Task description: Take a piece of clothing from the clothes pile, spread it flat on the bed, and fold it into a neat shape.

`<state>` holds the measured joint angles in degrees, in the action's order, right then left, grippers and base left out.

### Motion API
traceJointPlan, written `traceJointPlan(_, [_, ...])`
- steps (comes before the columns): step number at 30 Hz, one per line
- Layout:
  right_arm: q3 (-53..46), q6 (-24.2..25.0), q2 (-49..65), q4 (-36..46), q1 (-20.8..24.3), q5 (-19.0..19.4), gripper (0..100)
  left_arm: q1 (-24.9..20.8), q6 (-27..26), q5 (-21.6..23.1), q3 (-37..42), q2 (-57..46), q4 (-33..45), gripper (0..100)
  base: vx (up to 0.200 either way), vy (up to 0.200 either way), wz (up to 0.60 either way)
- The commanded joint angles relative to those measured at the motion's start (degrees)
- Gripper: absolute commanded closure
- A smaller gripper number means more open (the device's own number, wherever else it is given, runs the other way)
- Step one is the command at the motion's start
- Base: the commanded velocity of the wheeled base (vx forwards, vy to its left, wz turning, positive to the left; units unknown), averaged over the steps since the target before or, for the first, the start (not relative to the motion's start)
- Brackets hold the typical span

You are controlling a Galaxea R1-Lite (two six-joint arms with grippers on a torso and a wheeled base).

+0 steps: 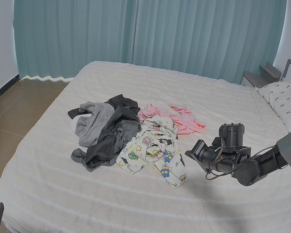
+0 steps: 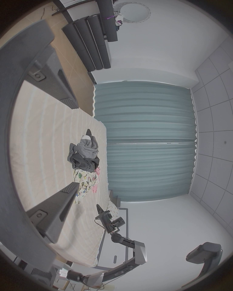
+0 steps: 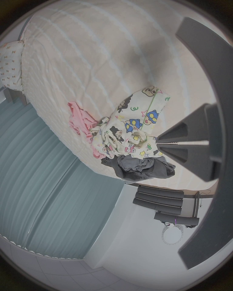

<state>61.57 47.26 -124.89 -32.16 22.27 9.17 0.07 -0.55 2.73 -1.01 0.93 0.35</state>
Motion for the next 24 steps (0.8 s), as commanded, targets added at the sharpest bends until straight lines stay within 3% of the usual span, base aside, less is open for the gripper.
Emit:
traceJointPlan(1, [1.27,0.11,-2.46,-0.01,-0.04,-0.03,100,0.01,-0.07,-0.01,1.01,-0.84,0.00,0,0.000,0.000,0.00])
traceJointPlan(7, [1.88,0.20,-3.25,-0.10,-0.04,-1.61,100,0.01,-0.07,-0.01,1.01,-0.84,0.00,0,0.000,0.000,0.00])
traceJointPlan(16, [1.88,0.11,-4.31,-0.10,-0.30,-1.87,100,0.01,-0.07,-0.01,1.01,-0.84,0.00,0,0.200,0.000,0.00])
traceJointPlan(24, [1.88,-0.24,-8.53,-1.85,-1.44,-3.89,100,0.01,-0.07,-0.01,1.01,-0.84,0.00,0,0.000,0.000,0.00])
